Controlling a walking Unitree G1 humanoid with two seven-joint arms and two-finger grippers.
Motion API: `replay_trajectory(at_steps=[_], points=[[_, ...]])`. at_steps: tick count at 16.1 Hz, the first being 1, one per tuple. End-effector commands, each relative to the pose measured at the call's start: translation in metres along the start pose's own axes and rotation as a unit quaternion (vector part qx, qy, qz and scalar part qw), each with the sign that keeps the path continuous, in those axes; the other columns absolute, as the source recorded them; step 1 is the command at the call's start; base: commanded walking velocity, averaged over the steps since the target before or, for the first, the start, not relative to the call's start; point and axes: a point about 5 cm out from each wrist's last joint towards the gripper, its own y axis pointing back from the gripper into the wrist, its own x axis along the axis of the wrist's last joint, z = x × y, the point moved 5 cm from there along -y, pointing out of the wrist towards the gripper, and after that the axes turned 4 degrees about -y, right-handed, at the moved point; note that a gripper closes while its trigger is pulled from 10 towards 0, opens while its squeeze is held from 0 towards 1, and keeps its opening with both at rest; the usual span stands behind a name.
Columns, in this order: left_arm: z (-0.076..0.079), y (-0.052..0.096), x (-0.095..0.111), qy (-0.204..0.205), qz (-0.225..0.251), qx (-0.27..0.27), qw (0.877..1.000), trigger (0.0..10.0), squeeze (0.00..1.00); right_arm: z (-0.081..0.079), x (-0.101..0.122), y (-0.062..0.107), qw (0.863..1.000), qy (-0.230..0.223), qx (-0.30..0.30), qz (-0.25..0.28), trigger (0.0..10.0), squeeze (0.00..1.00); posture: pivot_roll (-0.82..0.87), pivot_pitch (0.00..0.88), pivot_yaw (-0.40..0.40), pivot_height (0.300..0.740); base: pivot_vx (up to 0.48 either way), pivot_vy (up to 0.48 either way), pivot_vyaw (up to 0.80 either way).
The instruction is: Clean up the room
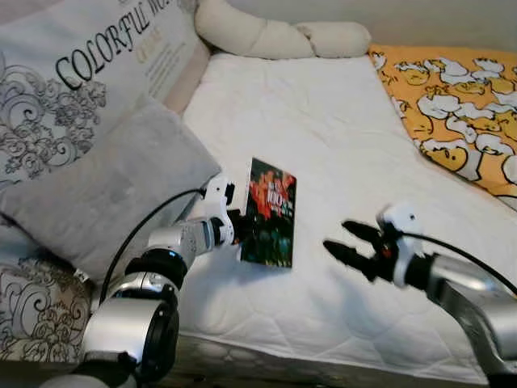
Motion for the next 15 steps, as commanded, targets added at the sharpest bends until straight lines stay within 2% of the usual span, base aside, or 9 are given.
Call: replay_trajectory(at_steps=[1,3,7,9,10,15], points=[[0.001,-0.001,0.002,-0.001,-0.006,-0.005,1.0,10.0,0.0,-0.007,0.003,0.005,1.0,-0.003,0.018,-0.001,10.0,0.0,-0.29,0.0,0.043,0.74,0.0,0.0,0.0],[-0.004,-0.001,-0.003,-0.017,-0.019,0.013,1.0,10.0,0.0,-0.013,0.0,0.011,0.999,-0.006,0.03,-0.013,10.0,0.0,-0.3,0.0,0.043,0.74,0.0,0.0,0.0],[-0.018,0.002,-0.002,-0.092,-0.035,0.057,0.994,10.0,0.0,-0.03,-0.007,0.02,0.999,-0.014,0.031,-0.033,10.0,0.0,-0.34,0.014,0.066,0.74,0.0,0.0,0.0],[-0.024,0.004,-0.003,-0.108,-0.04,0.074,0.99,10.0,0.0,-0.036,-0.011,0.023,0.998,-0.022,0.034,-0.041,10.0,0.0,-0.35,0.025,0.069,0.74,0.0,0.0,0.0],[-0.026,0.005,-0.004,-0.105,-0.041,0.082,0.99,10.0,1.0,-0.039,-0.015,0.024,0.998,-0.023,0.036,-0.048,10.0,0.0,-0.35,0.027,0.071,0.74,0.0,0.0,0.0],[-0.039,0.011,-0.002,-0.15,-0.058,0.12,0.98,10.0,1.0,-0.041,-0.017,0.019,0.998,-0.019,0.021,-0.058,10.0,0.0,-0.35,0.019,0.071,0.74,0.0,0.0,0.0]])
